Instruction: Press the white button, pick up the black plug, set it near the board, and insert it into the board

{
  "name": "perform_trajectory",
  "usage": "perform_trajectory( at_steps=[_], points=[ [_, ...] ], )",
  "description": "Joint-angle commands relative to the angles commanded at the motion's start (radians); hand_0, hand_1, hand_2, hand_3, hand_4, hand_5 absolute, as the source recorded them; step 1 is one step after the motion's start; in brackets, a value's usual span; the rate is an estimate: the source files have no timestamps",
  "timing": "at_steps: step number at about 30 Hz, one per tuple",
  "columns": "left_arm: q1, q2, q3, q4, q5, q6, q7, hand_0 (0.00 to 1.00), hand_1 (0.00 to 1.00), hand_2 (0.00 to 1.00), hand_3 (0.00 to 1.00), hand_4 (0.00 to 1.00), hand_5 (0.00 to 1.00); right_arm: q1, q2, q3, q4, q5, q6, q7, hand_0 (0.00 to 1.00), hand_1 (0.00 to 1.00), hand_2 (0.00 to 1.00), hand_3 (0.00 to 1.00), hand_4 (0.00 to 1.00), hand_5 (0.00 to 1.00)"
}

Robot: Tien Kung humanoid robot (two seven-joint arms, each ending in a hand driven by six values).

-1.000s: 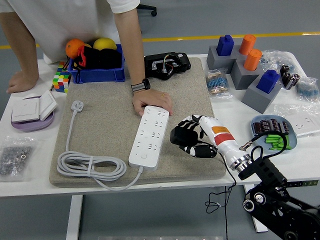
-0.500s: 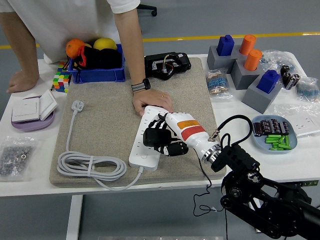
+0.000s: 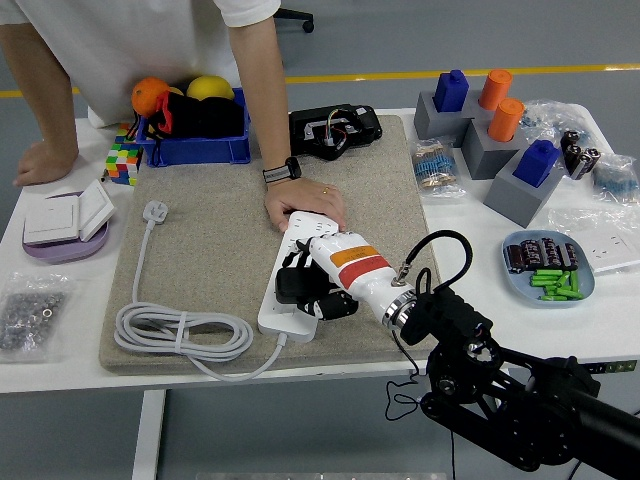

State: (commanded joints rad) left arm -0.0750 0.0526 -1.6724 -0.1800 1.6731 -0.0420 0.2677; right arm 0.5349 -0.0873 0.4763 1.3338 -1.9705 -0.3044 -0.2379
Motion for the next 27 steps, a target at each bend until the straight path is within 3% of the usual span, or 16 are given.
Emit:
perform_trajectory(
  at_steps=[27],
  points=[
    [0.001, -0.001, -0.003, 0.0, 0.005, -0.001, 0.001, 0.625, 0.632, 0.639, 0.694, 0.587, 0.376, 0.01, -0.004, 0.005, -0.055, 0.004, 0.018, -0.013, 0.243, 0.232, 0.286, 0.561, 0.752, 0.002]
  ],
)
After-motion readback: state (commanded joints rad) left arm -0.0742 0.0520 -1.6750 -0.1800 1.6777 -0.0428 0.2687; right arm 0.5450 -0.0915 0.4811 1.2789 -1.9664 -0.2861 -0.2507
